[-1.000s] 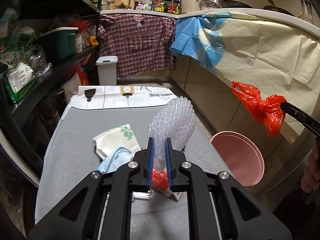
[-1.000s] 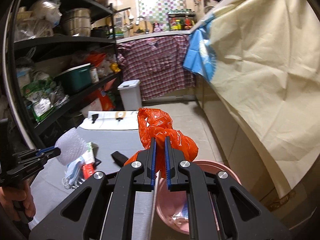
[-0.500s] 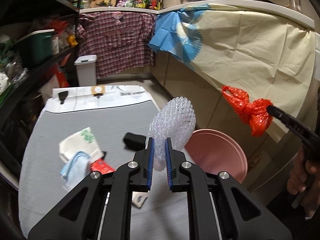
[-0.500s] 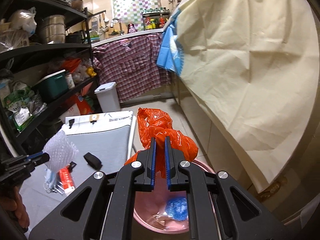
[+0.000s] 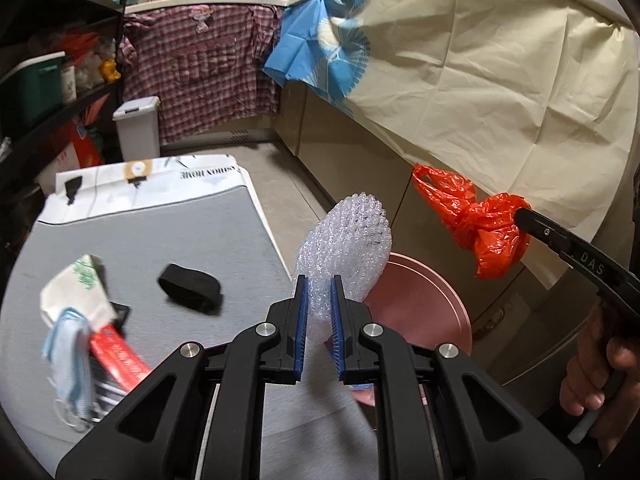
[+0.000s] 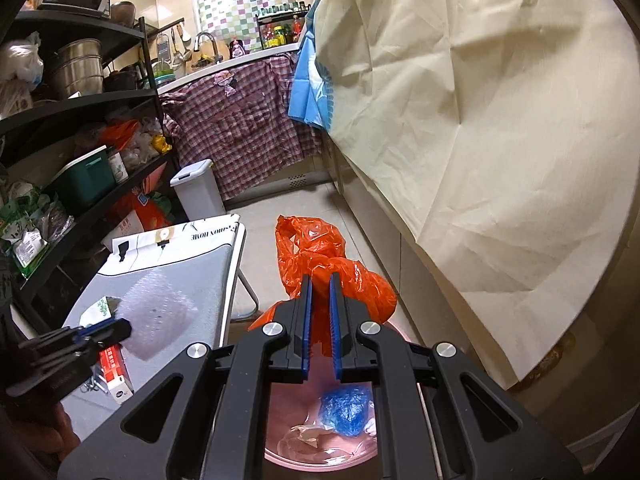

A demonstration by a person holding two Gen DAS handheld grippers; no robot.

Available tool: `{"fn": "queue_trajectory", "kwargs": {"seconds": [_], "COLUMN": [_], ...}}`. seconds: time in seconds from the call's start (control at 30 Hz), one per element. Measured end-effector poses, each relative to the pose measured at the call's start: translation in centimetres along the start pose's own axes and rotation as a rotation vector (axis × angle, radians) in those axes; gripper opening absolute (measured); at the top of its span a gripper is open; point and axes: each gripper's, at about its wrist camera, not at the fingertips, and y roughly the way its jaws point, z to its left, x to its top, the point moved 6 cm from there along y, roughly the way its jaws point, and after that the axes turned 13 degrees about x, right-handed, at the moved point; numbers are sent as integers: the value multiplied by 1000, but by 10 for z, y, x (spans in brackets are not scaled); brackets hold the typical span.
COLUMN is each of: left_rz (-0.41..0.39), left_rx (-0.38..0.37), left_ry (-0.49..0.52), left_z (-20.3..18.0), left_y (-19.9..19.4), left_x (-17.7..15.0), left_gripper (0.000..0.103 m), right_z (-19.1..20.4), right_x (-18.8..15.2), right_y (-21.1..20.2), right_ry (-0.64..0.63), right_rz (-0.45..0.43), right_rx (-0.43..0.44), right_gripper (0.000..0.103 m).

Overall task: Collect trash
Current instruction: 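Carry the bubble wrap and red bag over the pink bucket with both tools, then open both tools to drop the bubble wrap and red bag into the bucket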

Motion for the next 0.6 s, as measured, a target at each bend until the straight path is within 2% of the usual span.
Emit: {"fn": "queue_trajectory", "kwargs": {"seconds": [0.37,0.6], "left_rz": [42,47], "left_rx": [5,-4], "left_ry": [35,56], "left_z": [-29,-37], "left_y": [36,46], "left_x": [-7,-16], "left_gripper": [11,11], "right_z": [-1,-1], "right_x": [1,-4], "right_y": [18,25], "right_ry": [-11,-34], "right_rz": [30,56], "right_rx": [6,-8], "right_gripper": [9,9]}}
